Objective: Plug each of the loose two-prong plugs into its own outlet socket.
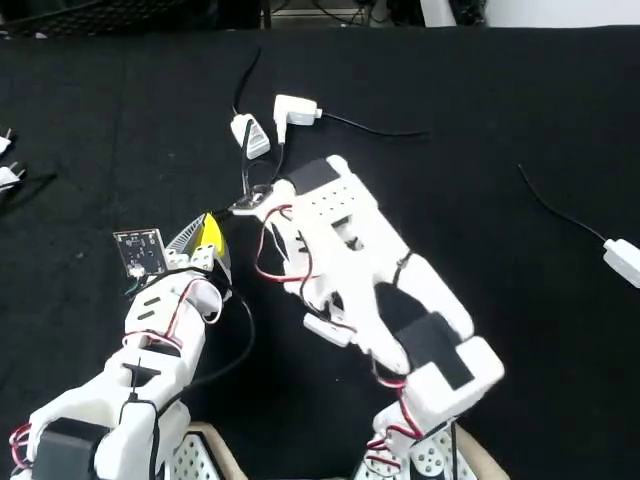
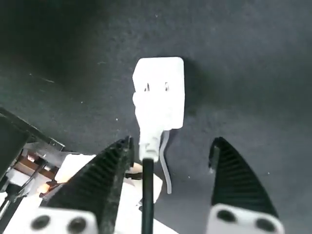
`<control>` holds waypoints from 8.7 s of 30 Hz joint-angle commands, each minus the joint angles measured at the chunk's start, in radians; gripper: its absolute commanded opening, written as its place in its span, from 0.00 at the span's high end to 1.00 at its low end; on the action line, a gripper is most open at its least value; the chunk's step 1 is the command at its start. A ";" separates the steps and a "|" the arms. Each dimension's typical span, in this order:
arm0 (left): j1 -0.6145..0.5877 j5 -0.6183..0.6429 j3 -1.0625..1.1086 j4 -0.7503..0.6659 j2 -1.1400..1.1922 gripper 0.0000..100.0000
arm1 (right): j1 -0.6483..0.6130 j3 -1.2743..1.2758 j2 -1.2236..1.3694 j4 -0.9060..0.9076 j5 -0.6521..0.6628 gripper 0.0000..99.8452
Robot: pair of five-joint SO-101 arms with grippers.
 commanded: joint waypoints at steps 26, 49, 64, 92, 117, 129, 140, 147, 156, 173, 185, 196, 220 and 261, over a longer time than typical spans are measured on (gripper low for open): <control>0.002 -0.002 0.015 0.003 -0.006 0.97 | -0.009 0.547 -0.605 -0.431 -0.074 0.88; 0.002 -0.002 0.015 0.002 -0.006 0.97 | -0.014 0.549 -0.605 -0.394 -0.074 0.98; 0.002 -0.002 0.015 0.002 -0.006 0.97 | -0.014 0.535 -0.599 -0.394 -0.029 0.99; 0.002 -0.002 0.015 0.002 -0.006 0.97 | -0.034 0.490 -0.249 -0.497 -0.014 0.99; 0.002 -0.003 0.015 0.000 -0.006 0.97 | -0.037 0.317 -0.257 -0.311 0.038 0.74; 0.002 -0.003 0.015 0.002 -0.006 0.97 | -0.072 0.450 -0.252 -0.373 0.219 0.74; -0.012 -0.003 0.015 -0.002 -0.009 0.97 | -0.074 0.642 -0.249 -0.649 0.224 0.75; -0.012 -0.003 0.015 -0.002 -0.009 0.97 | -0.069 0.656 -0.249 -0.660 0.215 0.99; -0.013 -0.003 0.015 -0.002 -0.009 0.97 | 0.011 0.487 -0.249 -0.666 0.138 0.99; -0.013 -0.003 0.015 -0.002 -0.011 0.97 | 0.137 -0.363 0.157 -0.396 0.138 0.99; -0.013 -0.003 0.015 -0.002 -0.009 0.97 | 0.264 -1.095 0.605 -0.405 0.133 0.99; -0.013 -0.003 0.015 -0.003 -0.011 0.97 | 0.272 -1.667 1.139 -0.531 0.138 0.99; -0.013 -0.003 0.012 -0.003 -0.015 0.97 | 0.298 -1.842 1.342 -0.483 0.189 0.56; -0.015 -0.003 0.015 -0.003 -0.012 0.97 | 1.103 -1.834 0.892 0.011 -0.436 0.48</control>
